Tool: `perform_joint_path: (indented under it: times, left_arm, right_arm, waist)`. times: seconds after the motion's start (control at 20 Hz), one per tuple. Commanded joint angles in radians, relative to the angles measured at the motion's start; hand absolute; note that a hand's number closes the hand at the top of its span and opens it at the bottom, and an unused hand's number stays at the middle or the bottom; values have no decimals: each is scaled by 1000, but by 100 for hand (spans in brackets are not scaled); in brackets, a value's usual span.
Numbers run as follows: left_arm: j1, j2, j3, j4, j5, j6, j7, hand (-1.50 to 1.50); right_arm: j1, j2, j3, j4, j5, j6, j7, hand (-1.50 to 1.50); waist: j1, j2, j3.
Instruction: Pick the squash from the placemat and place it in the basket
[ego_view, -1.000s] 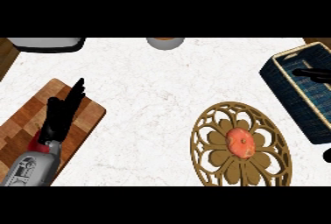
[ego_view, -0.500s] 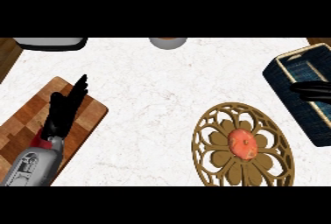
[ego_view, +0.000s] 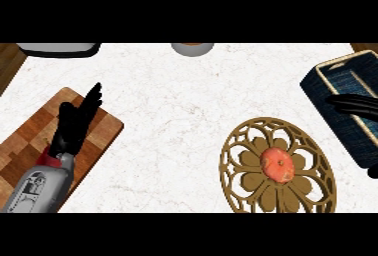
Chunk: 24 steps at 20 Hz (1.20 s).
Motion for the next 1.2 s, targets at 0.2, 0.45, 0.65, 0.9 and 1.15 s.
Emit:
perform_joint_path:
  times: [0.2, 0.45, 0.65, 0.9, 1.15]
  left_arm:
    - [59, -30, -14, 11, -31, 8, -55, 0]
    - [36, -24, 7, 40, -40, 3, -55, 0]
    - [44, 1, 39, -43, -11, -11, 21, 0]
    - [-25, -23, 35, -4, -48, 0, 50, 0]
    - [21, -46, 40, 0, -54, -11, -1, 0]
  right_arm:
    - [-66, 67, 80, 191, 58, 63, -236, -150]
    - [-81, 128, 158, 206, 94, 22, -233, -150]
    - [-96, 162, 193, 265, 131, -5, -252, -150]
    - [-130, 232, 201, 268, 146, -30, -217, -150]
    - [-90, 267, 219, 257, 173, -62, -206, -150]
  waist:
    - [-3, -2, -1]
    - [-12, -4, -1]
    - [-12, -7, -1]
    - [-25, -8, -2]
    - [-32, -9, -2]
